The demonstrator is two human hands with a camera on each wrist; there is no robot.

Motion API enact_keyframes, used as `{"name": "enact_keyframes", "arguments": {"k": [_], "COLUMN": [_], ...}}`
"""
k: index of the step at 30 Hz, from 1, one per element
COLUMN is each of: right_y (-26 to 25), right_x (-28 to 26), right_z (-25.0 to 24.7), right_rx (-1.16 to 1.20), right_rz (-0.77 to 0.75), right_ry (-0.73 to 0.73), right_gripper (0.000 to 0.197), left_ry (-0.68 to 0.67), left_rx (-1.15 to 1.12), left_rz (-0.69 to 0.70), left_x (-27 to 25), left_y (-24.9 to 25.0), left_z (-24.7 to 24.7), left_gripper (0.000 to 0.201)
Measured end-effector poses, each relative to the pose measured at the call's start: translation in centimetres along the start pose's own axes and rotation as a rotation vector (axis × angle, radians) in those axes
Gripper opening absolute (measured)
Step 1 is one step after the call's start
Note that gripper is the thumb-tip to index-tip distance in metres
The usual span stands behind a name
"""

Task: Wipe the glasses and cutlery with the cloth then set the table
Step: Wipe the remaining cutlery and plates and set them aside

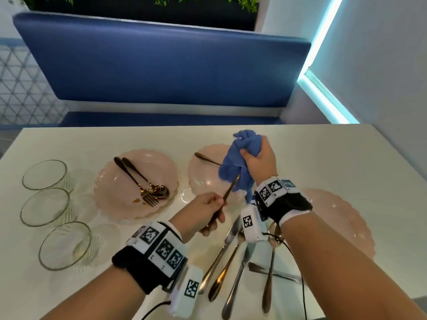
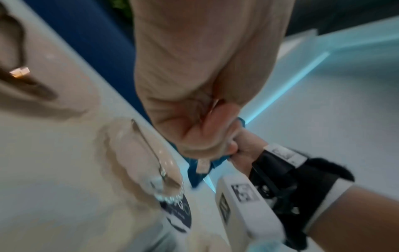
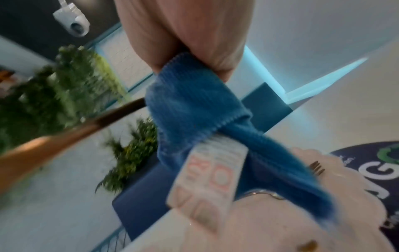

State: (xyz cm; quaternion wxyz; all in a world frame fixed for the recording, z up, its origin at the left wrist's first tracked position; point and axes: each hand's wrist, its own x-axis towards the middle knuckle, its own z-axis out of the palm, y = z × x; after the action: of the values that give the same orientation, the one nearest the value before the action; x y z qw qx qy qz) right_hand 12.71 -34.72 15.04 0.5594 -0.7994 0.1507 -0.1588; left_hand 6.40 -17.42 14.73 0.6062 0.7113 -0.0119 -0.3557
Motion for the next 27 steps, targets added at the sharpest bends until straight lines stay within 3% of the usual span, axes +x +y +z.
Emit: {"name": "enact_keyframes", "arguments": {"k": [2,5,8,10,14,16,20,23,27], "right_y": [-0.2,0.0,0.6,0.8,0.2,0.1,1.5,1.7,1.2], "right_x": [0.1,-0.9,-2.0,-1.7,-0.5,-1.0,-2.5,-3.5,-5.8], "right_z": [-0.2,1.3,2.2,1.3,-0.1,0.5,1.9,3.1,3.6], "right_rx": [0.052,0.196,0.323,0.264,0.175,0.235,0.383,0.51,0.553], "right_rz": [0.001,0.13,0.169,0.145,0.148,0.275,0.512,0.545,0.533], "right_ry": [0.076,0.156,0.039,-0.007,0.164,0.223,0.098,0.077,-0.152], "right_gripper": [0.032,0.035,0.035,0.033,0.03,0.03,0.017,0.022,0.011], "left_ry": [-0.048,0.015,0.024,0.017,0.056,0.105,0.217,0.261,0.278], "left_rx": [-0.082,-0.044,-0.056,-0.074,0.041,0.134,0.227,0.166,0.005], "left_rz": [-0.037,-0.006,-0.011,0.013,0.128,0.168,0.198,0.182,0.079], "left_x": [-0.6,-0.6,-1.1,-1.7,-1.7,-1.3,-0.4,0.4,0.7], "left_y": [0.1,0.2,-0.5,-0.5,0.3,0.2,-0.4,-0.5,0.2], "left_z": [-0.1,0.2,0.2,-0.1,0.7,1.1,1.2,1.8,2.1], "left_gripper": [0.024,0.029,0.029,0.027,0.026,0.025,0.021,0.022,0.032]}}
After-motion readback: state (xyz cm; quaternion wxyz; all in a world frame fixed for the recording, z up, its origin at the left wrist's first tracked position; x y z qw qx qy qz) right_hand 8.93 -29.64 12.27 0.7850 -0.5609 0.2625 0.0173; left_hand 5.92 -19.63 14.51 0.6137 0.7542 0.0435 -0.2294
